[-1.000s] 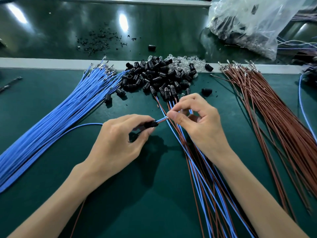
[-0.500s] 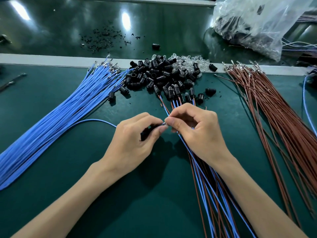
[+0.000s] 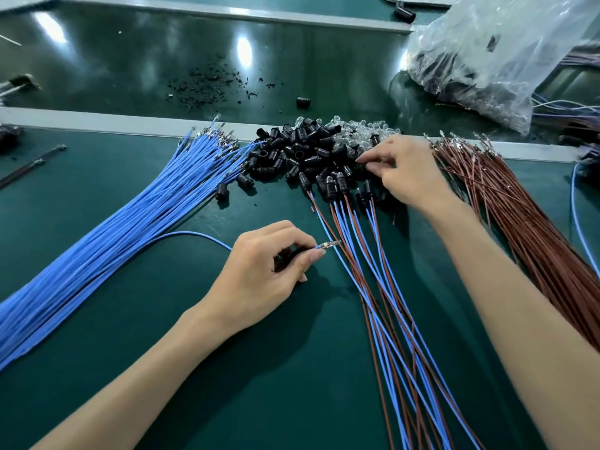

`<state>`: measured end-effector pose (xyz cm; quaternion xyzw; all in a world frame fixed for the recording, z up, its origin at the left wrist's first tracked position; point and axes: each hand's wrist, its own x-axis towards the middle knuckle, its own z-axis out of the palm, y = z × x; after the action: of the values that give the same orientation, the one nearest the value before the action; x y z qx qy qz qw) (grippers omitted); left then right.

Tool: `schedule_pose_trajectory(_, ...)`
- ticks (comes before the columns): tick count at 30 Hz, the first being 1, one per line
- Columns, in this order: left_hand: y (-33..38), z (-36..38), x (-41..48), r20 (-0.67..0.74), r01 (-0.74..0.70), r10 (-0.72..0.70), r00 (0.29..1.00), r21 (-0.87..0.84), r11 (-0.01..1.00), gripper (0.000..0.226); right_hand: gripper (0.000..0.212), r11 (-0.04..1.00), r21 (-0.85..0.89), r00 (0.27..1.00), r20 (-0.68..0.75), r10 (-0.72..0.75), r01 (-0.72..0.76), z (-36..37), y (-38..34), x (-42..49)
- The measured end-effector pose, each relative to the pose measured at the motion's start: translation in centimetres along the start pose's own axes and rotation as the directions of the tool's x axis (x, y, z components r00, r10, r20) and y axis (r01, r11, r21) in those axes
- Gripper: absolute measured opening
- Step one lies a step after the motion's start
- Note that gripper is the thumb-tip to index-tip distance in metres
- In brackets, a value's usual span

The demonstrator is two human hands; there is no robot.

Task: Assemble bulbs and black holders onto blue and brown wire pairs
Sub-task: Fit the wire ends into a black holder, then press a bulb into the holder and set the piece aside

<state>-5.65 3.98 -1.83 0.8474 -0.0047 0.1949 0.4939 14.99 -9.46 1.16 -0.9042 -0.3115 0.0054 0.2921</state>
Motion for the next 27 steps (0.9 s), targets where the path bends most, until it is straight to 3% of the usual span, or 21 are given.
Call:
schedule_pose_trajectory(7,-0.1,-0.2,0.1,0.018,-0.014,0.014,1.0,0.004,1.0,0.013,0.041,0.991,-0.115,0.994,0.079,0.078,-0.069,-0.2,-0.3,0.9)
schedule_pose_trajectory(11,-0.2,-0.2,0.0,0.026,-0.025,0.025,0.999,0.003,1.0,0.012,0.025,0.983,-0.166,0.989,0.112,0.101,-0.081,-0.2,0.0,0.7)
schedule_pose_trajectory(16,-0.2,-0.2,0.1,0.028,-0.009,0.009,1.0,0.005,1.0,0.01,0.016,0.985,-0.157,0.997,0.009,0.077,-0.074,0.5,0.5,0.0)
schedule_pose_trajectory(20,-0.1,-0.2,0.1,0.022,0.005,-0.005,1.0,-0.003,1.0,0.009,0.017,0.986,-0.164,0.987,-0.162,0.0,-0.027,0.1,0.7,-1.0)
schedule_pose_trajectory(22,0.0,-0.2,0.0,0.02,0.013,-0.013,1.0,-0.015,1.0,0.011,0.013,1.0,-0.015,0.955,-0.298,-0.006,0.001,-0.7,0.1,-2.2)
schedule_pose_trajectory(23,0.0,-0.2,0.0,0.016,0.016,-0.016,1.0,-0.02,1.0,0.011,0.009,0.983,0.185,0.942,-0.332,0.044,0.019,-1.0,-0.5,-3.1)
schedule_pose_trajectory(25,0.1,-0.2,0.1,0.006,0.027,-0.027,1.0,-0.027,0.999,0.009,0.009,0.795,0.604,0.962,-0.242,0.124,0.049,-1.2,-2.3,-5.2)
schedule_pose_trajectory(27,0.1,-0.1,0.0,0.002,0.033,-0.033,0.999,-0.033,0.999,0.008,0.013,0.671,0.74,0.991,-0.113,0.069,0.037,-0.4,-3.8,-7.4)
